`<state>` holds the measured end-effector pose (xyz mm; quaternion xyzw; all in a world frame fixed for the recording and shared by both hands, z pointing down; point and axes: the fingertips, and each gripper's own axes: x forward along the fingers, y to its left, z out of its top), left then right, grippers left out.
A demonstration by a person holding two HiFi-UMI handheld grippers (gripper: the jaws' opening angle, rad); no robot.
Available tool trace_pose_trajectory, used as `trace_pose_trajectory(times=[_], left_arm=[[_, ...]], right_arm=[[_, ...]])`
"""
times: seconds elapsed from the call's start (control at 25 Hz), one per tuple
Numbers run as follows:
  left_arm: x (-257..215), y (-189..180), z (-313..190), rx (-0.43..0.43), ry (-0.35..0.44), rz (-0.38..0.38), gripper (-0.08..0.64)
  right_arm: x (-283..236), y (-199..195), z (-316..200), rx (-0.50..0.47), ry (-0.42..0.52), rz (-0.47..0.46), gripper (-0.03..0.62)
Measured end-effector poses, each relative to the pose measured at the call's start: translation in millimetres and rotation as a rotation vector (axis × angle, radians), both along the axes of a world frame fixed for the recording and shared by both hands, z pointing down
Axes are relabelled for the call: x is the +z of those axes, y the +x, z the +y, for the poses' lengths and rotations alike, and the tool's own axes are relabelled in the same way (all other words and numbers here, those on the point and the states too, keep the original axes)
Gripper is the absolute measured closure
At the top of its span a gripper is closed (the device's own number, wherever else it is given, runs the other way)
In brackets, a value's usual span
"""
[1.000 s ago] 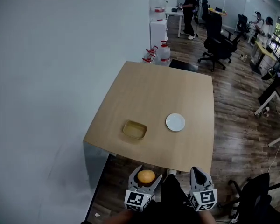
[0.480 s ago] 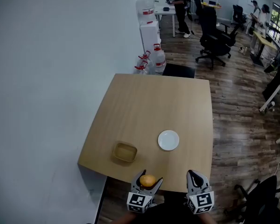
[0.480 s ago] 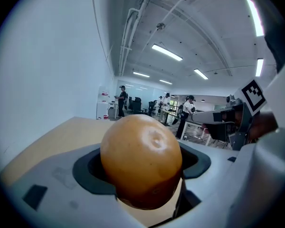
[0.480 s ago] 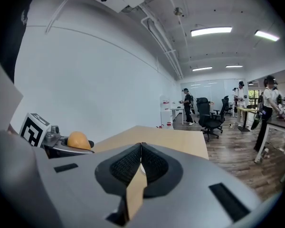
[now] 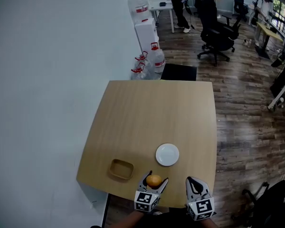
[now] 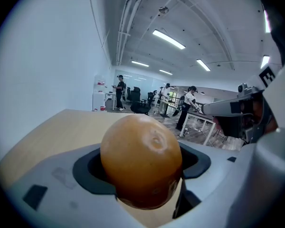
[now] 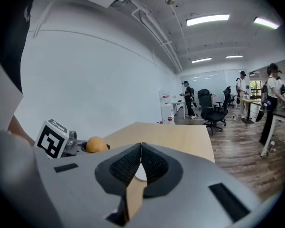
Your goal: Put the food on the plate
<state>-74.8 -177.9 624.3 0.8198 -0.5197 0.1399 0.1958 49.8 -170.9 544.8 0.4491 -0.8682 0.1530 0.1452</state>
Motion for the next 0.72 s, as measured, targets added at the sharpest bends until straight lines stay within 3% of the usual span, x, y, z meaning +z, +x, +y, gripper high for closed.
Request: trace_pose_trajectory(times=[0.72], left_arm=[[116,11,-88,0.030,-0.198,-0.095,0.221]], right_arm=[[39,26,-52,0.041,-0.074,0.026,0.532]])
